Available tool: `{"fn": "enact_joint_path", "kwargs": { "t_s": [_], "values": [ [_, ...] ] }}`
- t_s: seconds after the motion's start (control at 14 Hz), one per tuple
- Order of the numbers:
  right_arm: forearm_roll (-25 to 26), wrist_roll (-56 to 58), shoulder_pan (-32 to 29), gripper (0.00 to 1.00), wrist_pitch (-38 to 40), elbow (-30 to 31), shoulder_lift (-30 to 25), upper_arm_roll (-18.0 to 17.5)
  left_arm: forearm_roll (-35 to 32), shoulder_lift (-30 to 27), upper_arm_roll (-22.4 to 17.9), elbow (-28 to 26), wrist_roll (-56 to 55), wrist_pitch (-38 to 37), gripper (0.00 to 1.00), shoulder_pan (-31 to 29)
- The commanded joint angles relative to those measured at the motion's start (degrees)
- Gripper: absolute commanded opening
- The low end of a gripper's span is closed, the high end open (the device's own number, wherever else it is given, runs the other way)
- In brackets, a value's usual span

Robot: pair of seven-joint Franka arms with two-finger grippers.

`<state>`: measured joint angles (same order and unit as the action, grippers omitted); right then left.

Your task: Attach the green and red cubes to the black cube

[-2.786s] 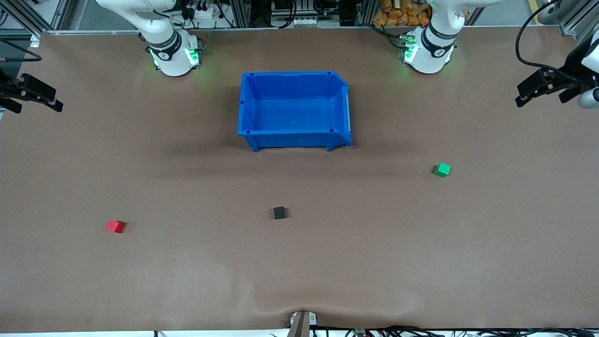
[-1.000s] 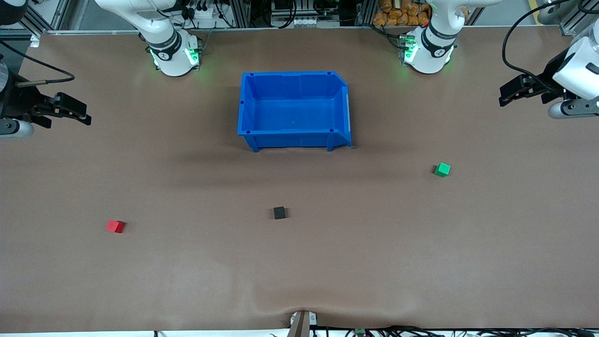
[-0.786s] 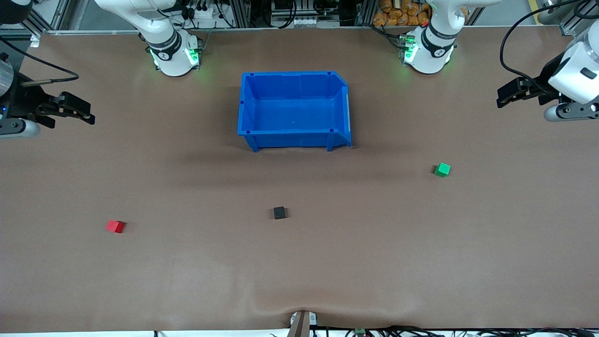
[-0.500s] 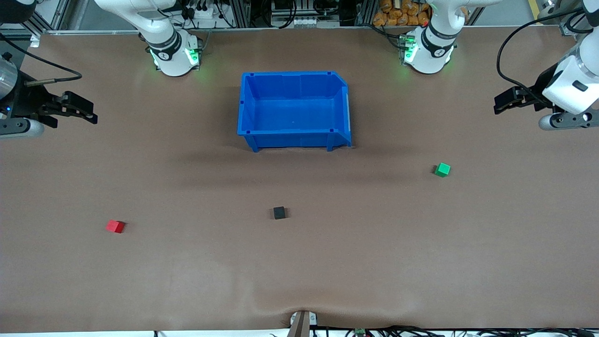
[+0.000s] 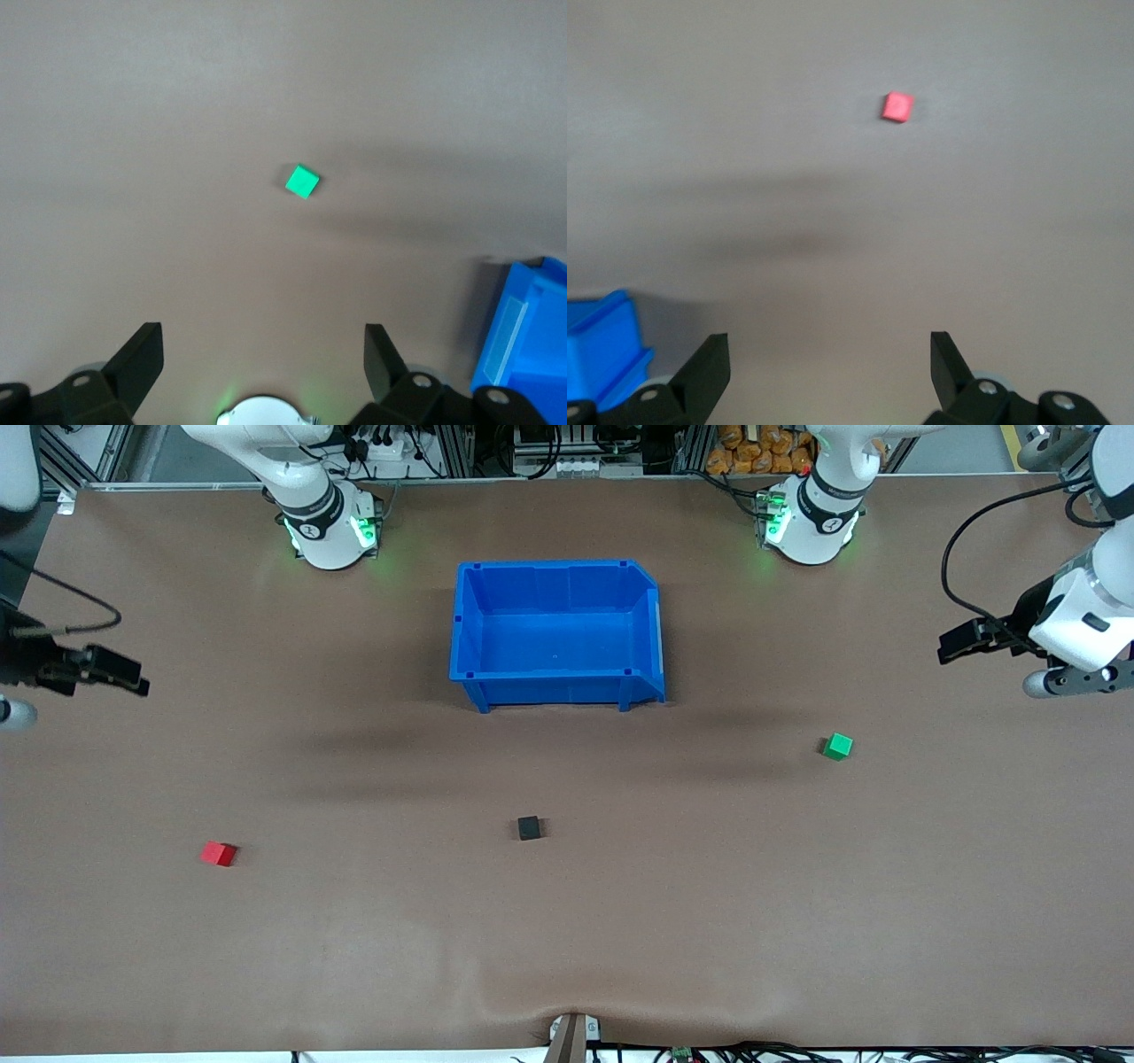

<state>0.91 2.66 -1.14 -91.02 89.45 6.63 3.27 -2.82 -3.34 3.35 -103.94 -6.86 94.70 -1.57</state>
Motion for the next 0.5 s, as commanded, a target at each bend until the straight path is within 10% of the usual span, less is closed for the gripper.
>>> {"fn": "enact_joint_path", "kwargs": {
  "t_s": [0.0,0.43],
  "values": [
    [1.73,-0.99,-1.75,1.00,-2.31,-1.30,4.43,-0.55,-0.17,-0.88,0.52,-3.46,0.09,3.99,1.00,-0.63],
    [1.29,-9.86,-1.40,1.00,-11.43,1.33,12.17,-0.64,-0.17,-0.53,0.43,-8.37,0.09,10.67,1.00,-1.85]
  ]
}}
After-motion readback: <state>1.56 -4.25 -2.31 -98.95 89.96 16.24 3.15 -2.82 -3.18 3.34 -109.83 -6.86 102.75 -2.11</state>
